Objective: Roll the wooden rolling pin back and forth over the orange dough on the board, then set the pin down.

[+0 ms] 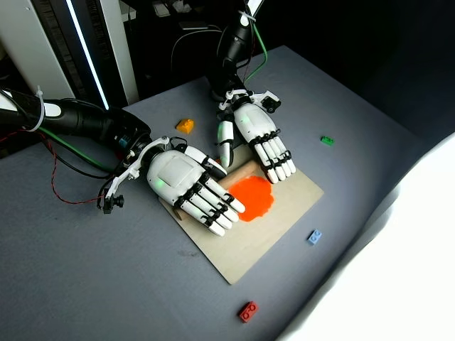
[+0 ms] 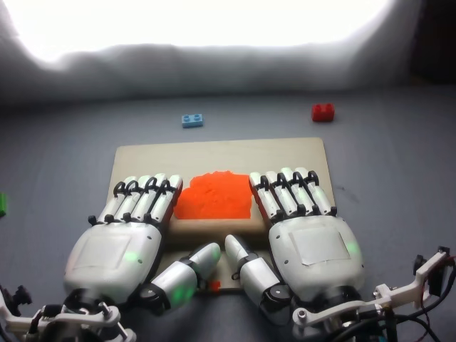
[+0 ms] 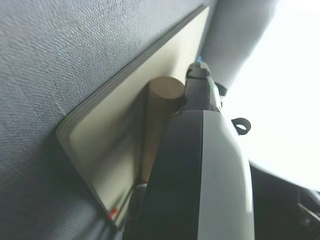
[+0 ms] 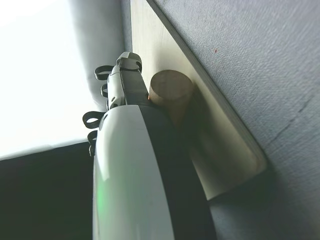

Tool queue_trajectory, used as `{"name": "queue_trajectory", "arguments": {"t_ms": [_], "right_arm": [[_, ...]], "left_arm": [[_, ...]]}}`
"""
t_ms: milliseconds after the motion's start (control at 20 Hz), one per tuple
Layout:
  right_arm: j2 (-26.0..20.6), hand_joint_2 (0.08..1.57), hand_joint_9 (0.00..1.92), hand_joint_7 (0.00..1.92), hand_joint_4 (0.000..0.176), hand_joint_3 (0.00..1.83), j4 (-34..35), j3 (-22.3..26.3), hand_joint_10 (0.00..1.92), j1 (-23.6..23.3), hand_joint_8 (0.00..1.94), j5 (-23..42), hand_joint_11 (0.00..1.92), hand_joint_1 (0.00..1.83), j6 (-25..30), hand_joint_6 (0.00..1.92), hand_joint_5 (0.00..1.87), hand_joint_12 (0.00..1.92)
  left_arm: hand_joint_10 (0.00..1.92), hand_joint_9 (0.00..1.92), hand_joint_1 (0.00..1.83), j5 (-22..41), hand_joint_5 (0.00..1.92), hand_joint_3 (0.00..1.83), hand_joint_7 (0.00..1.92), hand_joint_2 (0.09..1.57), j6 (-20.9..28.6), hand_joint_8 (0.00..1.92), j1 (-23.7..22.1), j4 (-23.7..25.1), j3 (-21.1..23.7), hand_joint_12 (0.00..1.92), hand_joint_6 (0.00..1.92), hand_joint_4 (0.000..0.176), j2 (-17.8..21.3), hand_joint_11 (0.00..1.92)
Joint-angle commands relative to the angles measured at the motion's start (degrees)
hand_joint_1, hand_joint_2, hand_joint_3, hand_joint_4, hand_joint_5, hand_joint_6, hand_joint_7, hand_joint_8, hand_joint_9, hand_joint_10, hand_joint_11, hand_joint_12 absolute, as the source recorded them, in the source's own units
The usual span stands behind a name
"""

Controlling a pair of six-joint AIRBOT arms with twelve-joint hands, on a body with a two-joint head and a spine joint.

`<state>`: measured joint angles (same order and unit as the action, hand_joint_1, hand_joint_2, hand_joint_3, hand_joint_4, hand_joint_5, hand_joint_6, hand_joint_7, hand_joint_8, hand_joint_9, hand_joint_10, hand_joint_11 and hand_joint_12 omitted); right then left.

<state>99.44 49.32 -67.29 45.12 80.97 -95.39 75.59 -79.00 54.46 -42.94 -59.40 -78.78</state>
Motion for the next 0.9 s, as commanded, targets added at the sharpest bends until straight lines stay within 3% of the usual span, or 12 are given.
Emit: {"name": "queue_trajectory", "arguments": {"t_ms": [0, 250, 400, 600, 850], "right_arm": [[-0.07, 1.39, 0.08, 0.12, 0.0, 0.0, -3.59, -0.31, 0.0, -0.56, 0.0, 4.36, 0.0, 0.0, -0.02, 0.0, 0.12, 0.19], [-0.04, 1.39, 0.06, 0.1, 0.0, 0.0, -2.68, -1.27, 0.0, -0.83, 0.0, 3.82, 0.0, 0.0, -0.02, 0.0, 0.11, 0.13], [-0.05, 1.4, 0.09, 0.14, 0.0, 0.0, -2.57, -1.84, 0.0, -0.98, 0.0, 3.81, 0.0, 0.0, 0.08, 0.0, 0.13, 0.21], [-0.08, 1.4, 0.06, 0.11, 0.0, 0.0, -2.13, -2.27, 0.0, -1.06, 0.0, 3.66, 0.0, 0.0, 0.19, 0.0, 0.1, 0.12], [-0.09, 1.4, 0.07, 0.12, 0.0, 0.0, -1.74, -3.05, 0.0, -1.26, 0.0, 3.33, 0.0, 0.0, 0.52, 0.01, 0.12, 0.17]], "left_arm": [[0.0, 0.0, 0.0, 4.77, 0.0, 0.01, 0.0, 1.29, 0.19, 0.0, -0.42, 2.84, -0.18, 0.0, 0.0, 0.0, -0.06, 0.0], [0.0, 0.0, 0.0, 3.92, 0.0, 0.01, 0.0, 1.29, 0.21, 0.0, -1.25, 2.11, -1.14, 0.0, 0.0, 0.0, -0.46, 0.0], [0.0, 0.0, 0.0, 3.26, 0.0, 0.01, 0.0, 1.29, 0.21, 0.0, -1.45, 1.9, -1.56, 0.0, 0.0, 0.0, -0.77, 0.0], [0.0, 0.0, 0.0, 2.47, 0.0, 0.01, 0.0, 1.29, 0.21, 0.0, -1.65, 1.71, -1.96, 0.0, 0.0, 0.0, -0.81, 0.0], [0.0, 0.0, 0.0, 1.58, 0.0, 0.01, 0.0, 1.29, 0.21, 0.0, -1.85, 1.71, -2.58, 0.0, 0.0, 0.0, -0.96, 0.0]]}}
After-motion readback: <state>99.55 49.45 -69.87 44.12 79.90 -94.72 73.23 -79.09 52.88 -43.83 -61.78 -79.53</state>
